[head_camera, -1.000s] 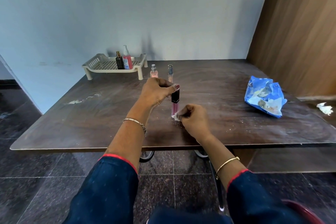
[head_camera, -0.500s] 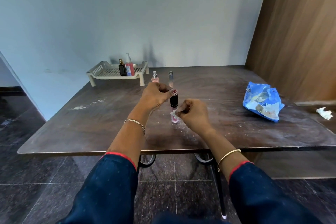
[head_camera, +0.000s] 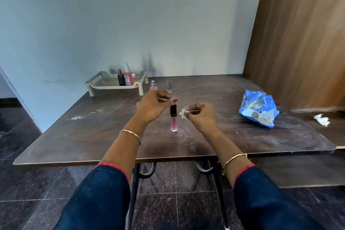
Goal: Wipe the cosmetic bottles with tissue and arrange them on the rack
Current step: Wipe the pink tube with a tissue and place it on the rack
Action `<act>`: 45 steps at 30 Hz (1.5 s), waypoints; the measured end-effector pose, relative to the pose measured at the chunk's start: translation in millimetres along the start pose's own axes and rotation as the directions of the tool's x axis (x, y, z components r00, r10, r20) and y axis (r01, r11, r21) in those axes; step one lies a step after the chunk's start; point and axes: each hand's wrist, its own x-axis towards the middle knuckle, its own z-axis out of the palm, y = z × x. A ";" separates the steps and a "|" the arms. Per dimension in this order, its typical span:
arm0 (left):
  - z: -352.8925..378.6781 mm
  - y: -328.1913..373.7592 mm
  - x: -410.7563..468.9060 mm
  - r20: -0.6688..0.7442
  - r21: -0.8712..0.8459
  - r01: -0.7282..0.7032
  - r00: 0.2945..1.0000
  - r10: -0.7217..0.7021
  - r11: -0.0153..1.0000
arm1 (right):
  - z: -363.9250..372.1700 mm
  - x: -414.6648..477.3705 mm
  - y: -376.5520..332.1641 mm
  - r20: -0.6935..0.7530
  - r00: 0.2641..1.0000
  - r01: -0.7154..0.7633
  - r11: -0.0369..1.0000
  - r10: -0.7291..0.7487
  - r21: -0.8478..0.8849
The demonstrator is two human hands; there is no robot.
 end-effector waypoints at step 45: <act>-5.1 -37.4 -2.9 -0.026 -0.191 -0.114 0.993 0.111 0.975 | 36.9 -21.6 27.0 0.017 0.988 0.153 0.931 -0.156 -0.331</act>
